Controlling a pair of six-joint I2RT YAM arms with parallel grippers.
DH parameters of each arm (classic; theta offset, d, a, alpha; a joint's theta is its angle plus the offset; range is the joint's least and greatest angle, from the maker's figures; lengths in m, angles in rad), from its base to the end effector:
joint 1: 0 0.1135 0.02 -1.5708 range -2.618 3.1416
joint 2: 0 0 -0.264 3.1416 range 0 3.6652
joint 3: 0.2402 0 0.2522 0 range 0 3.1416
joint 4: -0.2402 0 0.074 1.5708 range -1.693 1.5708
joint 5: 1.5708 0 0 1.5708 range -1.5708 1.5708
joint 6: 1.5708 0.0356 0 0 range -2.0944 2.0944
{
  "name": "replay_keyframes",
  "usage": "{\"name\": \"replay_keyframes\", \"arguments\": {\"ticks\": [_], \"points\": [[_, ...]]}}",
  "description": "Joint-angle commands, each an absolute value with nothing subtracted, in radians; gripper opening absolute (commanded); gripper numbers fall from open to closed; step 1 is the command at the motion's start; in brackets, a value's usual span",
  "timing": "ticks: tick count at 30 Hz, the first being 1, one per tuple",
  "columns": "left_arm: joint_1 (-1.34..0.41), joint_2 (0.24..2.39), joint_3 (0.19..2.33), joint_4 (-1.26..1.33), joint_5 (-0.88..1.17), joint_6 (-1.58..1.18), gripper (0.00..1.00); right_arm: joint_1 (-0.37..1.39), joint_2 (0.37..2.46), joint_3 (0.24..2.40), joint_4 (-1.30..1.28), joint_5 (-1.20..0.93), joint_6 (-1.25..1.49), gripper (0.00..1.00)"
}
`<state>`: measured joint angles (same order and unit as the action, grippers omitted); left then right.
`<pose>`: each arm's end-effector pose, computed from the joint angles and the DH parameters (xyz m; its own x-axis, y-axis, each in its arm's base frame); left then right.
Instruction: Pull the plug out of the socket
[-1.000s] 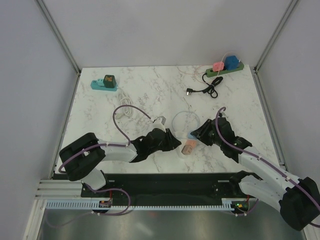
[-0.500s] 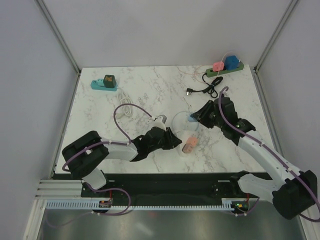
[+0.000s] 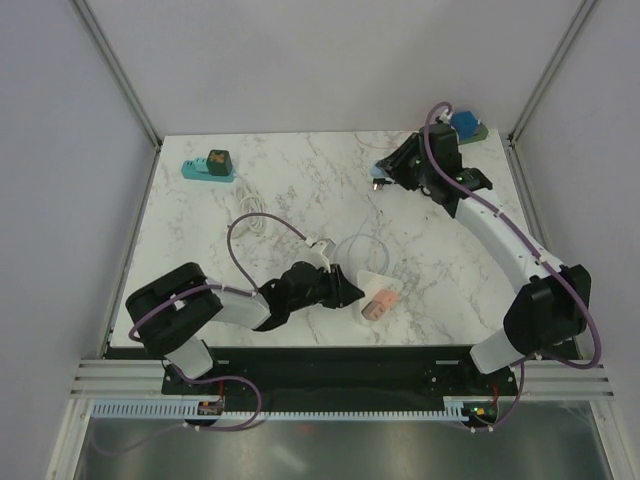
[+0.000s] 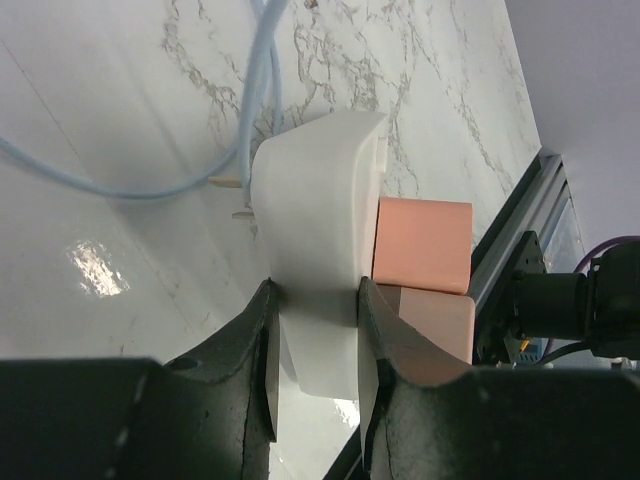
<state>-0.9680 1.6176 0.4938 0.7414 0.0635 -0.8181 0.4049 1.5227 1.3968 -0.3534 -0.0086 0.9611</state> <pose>0.1648 -0.2434 0.1414 -0.7690 -0.1674 -0.6170 0.4304 0.5780 -0.6933 0.3263 0.1402 0.3554 -0.5714 0.6470 -0.5048 0.1179 0.6735 0.7297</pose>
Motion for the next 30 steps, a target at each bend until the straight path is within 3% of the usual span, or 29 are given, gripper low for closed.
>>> {"name": "replay_keyframes", "arguments": {"ticks": [1,6,9,14,22,26,30], "points": [[-0.971,1.605,0.439,0.722,0.068,-0.733,0.02,0.232,1.523,1.419,-0.431,0.063,0.862,0.0],[-0.954,1.588,0.403,0.761,0.067,-0.739,0.02,0.017,1.442,1.298,-0.486,0.124,0.735,0.0],[-0.946,1.603,0.4,0.787,0.083,-0.753,0.02,-0.021,1.393,1.188,-0.491,0.144,0.709,0.0],[-0.927,1.623,0.385,0.837,0.103,-0.787,0.02,-0.025,1.316,0.924,-0.437,0.213,0.71,0.0],[-0.914,1.624,0.385,0.847,0.155,-0.769,0.02,-0.028,1.341,0.769,-0.373,0.117,0.69,0.0],[-0.911,1.638,0.382,0.98,0.365,-0.729,0.02,-0.028,1.333,0.77,-0.376,0.103,0.664,0.01],[-0.923,1.583,0.385,0.95,0.507,-0.793,0.02,-0.029,1.325,0.788,-0.382,0.058,0.644,0.02]]}}
